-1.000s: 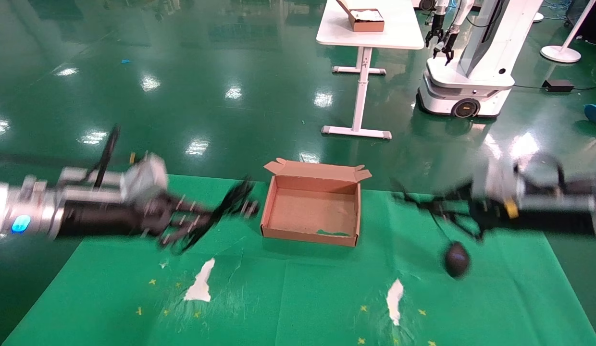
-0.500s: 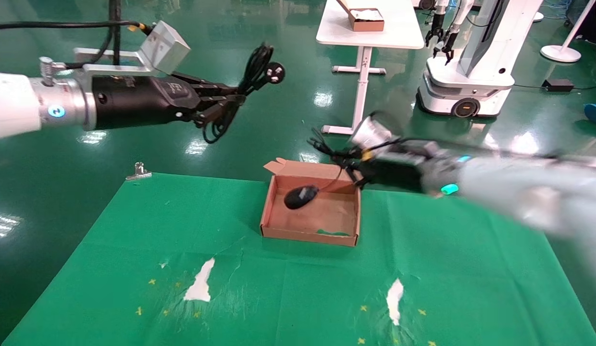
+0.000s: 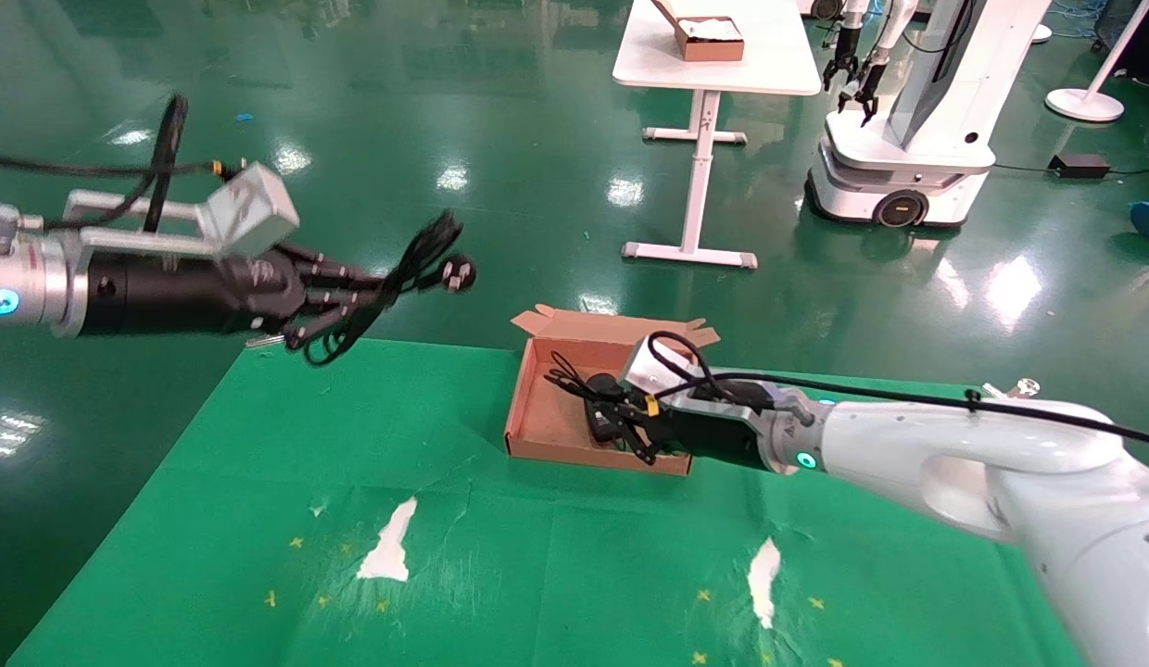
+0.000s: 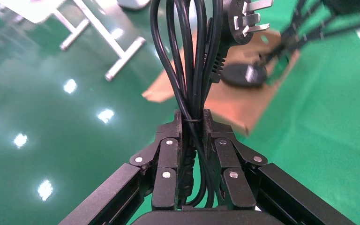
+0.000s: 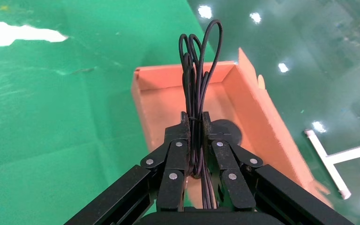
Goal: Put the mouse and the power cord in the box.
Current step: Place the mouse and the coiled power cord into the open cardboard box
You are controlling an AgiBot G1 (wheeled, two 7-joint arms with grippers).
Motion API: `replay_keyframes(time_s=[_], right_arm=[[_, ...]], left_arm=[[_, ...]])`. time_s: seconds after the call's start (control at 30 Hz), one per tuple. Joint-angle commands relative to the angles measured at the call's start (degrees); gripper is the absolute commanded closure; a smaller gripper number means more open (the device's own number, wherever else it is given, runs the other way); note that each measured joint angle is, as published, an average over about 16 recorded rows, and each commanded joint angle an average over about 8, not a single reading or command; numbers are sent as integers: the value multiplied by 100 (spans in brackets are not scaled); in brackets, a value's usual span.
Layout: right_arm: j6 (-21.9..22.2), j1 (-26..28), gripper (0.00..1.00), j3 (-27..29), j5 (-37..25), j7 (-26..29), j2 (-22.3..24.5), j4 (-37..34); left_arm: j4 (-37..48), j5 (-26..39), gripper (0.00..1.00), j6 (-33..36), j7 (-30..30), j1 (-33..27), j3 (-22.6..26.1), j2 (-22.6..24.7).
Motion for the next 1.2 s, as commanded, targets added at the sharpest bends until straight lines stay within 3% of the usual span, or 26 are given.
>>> replay_keyframes(time_s=[0.03,0.3,0.5,0.6,0.7,0.9,1.0,1.03,1.2], right_arm=[[-83,-8,0,-6,15,-3,5,15],[206,155,0,54,110,-377,166,-19],[608,529,0,130,178,-817,526,-65],[552,782,0,186,241,-985,840,-61],[-6,1022,0,239,321,-1069,1284,-12],[-2239,1468,0,240,383,-784,2396,125],[-2984,1689,0,184,320,-508,2852,188],[-3120,1758,0,163,290,-420,2976,219],[-3569,1946,0,54,143,-54,3434,571]], left_arm=[[-4,87,100,65,55,16,60,-73],[-129,331,100,-172,207,187,233,327],[-237,491,100,-604,381,538,351,1056],[-437,564,100,-1133,509,807,422,1461],[-915,564,100,-1755,616,1142,536,1706],[-2134,407,100,-2266,519,1664,1070,1758],[-2442,329,100,-2261,151,1720,1436,1756],[-2509,311,94,-2288,-14,1710,1559,1757],[-2792,233,32,-2548,-888,1594,2148,1760]])
